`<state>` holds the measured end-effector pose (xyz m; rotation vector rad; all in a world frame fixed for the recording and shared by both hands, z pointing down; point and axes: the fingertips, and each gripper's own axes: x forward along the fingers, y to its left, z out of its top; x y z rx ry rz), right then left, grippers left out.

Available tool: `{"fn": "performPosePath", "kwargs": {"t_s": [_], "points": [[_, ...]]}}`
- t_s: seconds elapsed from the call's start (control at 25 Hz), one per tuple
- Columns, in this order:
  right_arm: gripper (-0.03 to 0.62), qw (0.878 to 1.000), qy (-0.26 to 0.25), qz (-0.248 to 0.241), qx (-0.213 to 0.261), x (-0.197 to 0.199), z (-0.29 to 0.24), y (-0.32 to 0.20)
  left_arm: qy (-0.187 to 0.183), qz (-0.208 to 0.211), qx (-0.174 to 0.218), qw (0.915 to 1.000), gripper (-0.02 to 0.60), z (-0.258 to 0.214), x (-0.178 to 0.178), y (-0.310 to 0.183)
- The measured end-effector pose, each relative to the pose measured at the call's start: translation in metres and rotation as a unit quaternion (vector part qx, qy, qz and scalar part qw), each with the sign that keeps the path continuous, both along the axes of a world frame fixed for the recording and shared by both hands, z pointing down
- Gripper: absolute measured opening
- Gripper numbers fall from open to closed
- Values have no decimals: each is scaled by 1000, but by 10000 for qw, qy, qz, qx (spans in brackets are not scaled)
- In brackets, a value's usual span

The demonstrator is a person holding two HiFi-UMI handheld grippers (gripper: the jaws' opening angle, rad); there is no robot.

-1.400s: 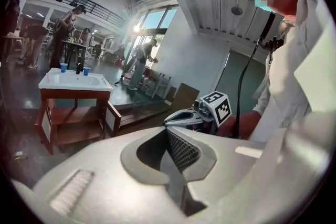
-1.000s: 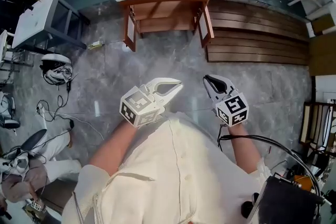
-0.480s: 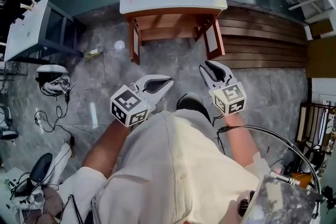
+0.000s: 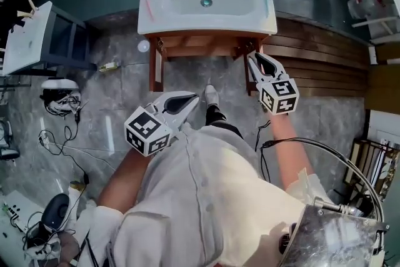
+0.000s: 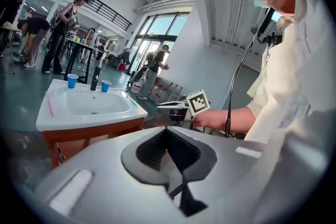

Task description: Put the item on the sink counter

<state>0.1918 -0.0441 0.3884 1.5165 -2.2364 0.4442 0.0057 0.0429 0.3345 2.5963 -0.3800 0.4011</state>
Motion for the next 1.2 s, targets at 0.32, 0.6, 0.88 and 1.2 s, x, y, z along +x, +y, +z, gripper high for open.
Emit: {"fn": "performPosePath", "kwargs": {"t_s": [0.32,0.6,0.88,1.2], "points": [[80,9988,308,358,-144,101,31,-130,-133,-346,-20,9993,5,-6,51,-83],[80,9951,477,718,-489,169,82,-209,-324,-623,-99,9975,5,0,79,-126],[81,9907,640,824,-872,197,124,-256,-406,-964,-162,9944,5,5,85,-152],[81,9868,538,931,-1210,211,155,-276,-448,-1113,-174,9926,5,9,89,-162]]}}
